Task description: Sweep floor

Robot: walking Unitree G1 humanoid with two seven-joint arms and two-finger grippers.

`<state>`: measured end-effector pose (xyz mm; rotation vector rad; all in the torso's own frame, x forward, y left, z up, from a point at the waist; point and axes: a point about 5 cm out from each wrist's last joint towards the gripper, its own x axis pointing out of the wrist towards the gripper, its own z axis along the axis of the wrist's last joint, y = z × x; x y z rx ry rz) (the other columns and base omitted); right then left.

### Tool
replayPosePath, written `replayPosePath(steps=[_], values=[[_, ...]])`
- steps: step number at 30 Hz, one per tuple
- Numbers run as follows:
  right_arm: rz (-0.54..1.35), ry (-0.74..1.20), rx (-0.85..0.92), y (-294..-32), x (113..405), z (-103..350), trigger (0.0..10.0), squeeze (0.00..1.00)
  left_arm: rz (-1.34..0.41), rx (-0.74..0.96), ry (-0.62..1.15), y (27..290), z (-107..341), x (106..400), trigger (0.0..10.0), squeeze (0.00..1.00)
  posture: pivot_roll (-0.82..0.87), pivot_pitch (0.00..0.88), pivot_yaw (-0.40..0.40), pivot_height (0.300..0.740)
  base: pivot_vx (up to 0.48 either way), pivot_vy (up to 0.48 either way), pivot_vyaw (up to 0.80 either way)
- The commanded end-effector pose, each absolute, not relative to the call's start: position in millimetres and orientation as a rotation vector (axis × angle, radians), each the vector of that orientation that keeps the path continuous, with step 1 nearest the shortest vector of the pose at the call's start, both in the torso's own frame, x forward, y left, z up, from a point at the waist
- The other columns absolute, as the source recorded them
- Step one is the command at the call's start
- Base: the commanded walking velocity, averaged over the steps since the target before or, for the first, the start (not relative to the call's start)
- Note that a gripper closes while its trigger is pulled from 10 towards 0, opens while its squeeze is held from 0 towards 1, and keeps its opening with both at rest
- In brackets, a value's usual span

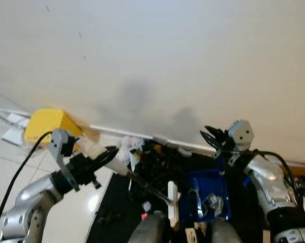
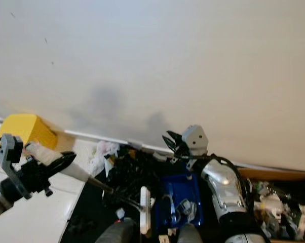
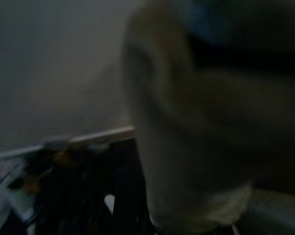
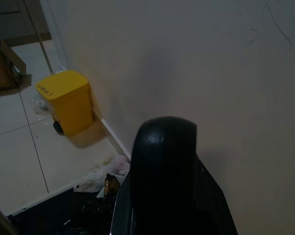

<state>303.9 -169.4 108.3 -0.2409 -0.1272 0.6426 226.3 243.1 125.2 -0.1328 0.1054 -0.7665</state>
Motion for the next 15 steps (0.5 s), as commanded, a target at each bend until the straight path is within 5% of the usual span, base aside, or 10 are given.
replayPosePath(steps=[1,7,15], values=[[0.648,-0.141,-0.2,-163,301,105,10.0,0.0,-0.649,-0.044,0.103,264,122,226,10.0,0.0,0.14,0.228,0.163,0.74,0.0,0.0,0.0],[0.645,-0.139,-0.197,-163,300,104,10.0,0.0,-0.371,-0.031,0.055,290,110,234,10.0,0.0,0.13,0.237,0.153,0.74,0.0,0.0,0.0],[0.643,-0.138,-0.196,-164,300,105,10.0,0.0,-0.346,0.004,0.087,292,99,229,10.0,0.0,0.13,0.239,0.152,0.74,0.0,0.0,0.0]])
